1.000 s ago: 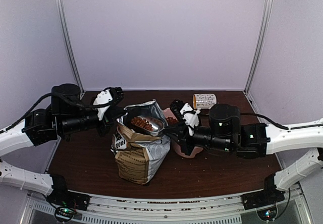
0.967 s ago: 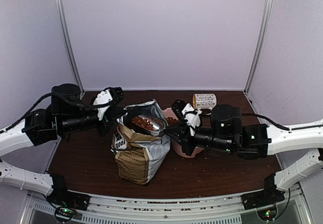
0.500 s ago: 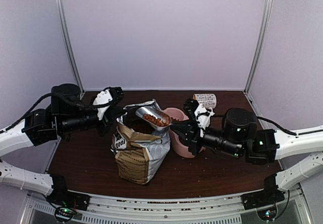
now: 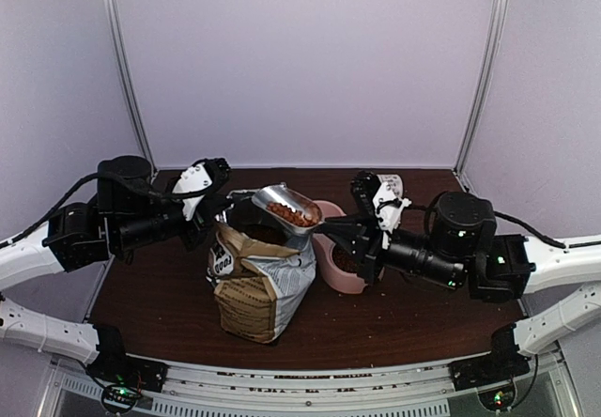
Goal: Serve the pet food
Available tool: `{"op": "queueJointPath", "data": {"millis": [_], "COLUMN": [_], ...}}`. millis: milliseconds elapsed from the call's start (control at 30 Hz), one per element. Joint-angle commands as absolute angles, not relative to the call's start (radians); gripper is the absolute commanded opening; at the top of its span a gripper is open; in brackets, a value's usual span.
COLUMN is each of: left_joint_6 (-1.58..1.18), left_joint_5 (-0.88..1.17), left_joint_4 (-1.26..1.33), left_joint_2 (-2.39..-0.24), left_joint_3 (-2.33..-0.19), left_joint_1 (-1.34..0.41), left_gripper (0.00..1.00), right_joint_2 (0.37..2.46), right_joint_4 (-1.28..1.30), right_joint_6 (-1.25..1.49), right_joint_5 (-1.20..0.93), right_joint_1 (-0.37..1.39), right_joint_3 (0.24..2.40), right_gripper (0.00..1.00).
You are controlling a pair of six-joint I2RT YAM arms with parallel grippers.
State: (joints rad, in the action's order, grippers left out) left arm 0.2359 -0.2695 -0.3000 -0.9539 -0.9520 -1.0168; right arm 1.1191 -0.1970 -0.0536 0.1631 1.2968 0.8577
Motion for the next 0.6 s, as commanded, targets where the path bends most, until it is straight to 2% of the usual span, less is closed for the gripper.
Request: {"op": "queueJointPath", "data": {"millis": [0,333,567], "left_joint_6": [0.231,0.247,0.251], "left_joint_5": [-0.340,-0.343,-0.327], "left_joint_4": [-0.163,-0.157,-0.160], "left_joint_2": [-0.951,-0.928,-0.921], "left_joint_3": [-0.988,-0.980,-0.982], "left_joint_1": [-1.020,-1.020,-1.020], "left_gripper": [0.00,0.00,0.00], "right_joint_2": [1.074,1.112,1.165], "right_joint_4": [-0.146,0.094,0.216], "right_joint_6": [-0.031,0.029,0.130], "right_joint_5": [0.232,0.385,0.310], "right_joint_1": [1.303,1.250,1.094], "right_joint_3": [0.941,1.093,1.119], "right_gripper": [0.00,0.00,0.00]}}
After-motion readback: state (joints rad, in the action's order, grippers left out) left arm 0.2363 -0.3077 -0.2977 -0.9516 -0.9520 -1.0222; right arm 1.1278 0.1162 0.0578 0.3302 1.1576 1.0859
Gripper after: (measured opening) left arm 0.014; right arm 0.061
